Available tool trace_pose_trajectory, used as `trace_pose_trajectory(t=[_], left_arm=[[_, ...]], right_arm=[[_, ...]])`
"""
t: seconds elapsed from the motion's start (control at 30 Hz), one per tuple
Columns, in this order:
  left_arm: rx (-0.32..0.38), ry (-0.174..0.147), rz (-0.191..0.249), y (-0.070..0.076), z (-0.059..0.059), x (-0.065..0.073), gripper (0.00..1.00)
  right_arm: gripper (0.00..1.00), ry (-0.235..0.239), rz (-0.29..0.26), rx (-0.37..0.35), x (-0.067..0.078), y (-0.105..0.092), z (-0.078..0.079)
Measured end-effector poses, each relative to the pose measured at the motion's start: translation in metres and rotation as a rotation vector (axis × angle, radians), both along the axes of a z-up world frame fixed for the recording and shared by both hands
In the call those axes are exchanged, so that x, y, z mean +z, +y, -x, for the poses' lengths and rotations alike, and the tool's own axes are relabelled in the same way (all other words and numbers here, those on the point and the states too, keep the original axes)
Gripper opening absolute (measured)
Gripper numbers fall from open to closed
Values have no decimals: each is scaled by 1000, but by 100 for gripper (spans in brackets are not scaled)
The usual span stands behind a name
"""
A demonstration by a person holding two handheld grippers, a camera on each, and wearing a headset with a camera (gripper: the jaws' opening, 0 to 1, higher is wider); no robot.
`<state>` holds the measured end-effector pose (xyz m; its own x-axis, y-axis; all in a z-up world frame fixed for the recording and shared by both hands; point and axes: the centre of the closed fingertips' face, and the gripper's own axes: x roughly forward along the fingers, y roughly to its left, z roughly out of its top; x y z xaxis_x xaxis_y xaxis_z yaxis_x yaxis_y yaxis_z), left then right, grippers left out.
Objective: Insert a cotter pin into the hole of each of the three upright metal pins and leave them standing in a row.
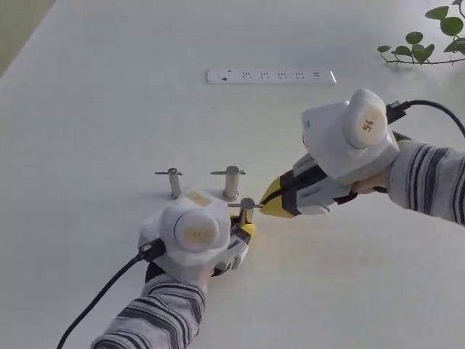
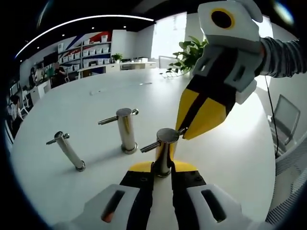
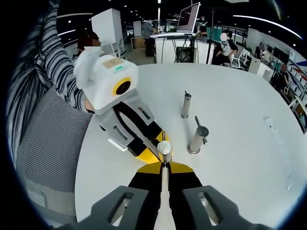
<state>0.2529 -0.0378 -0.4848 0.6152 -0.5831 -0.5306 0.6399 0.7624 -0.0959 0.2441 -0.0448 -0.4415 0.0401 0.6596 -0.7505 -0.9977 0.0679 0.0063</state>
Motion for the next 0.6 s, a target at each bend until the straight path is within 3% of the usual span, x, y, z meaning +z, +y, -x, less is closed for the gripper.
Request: trace_pose_trajectory(t=[0.47, 0.6], left_arm=[[10, 0, -7, 1, 1, 0, 10], [12, 0, -6, 1, 1, 0, 10]], right_arm=[[0, -41, 22, 46, -1, 9, 4], [0, -33, 21, 37, -2, 8, 3]])
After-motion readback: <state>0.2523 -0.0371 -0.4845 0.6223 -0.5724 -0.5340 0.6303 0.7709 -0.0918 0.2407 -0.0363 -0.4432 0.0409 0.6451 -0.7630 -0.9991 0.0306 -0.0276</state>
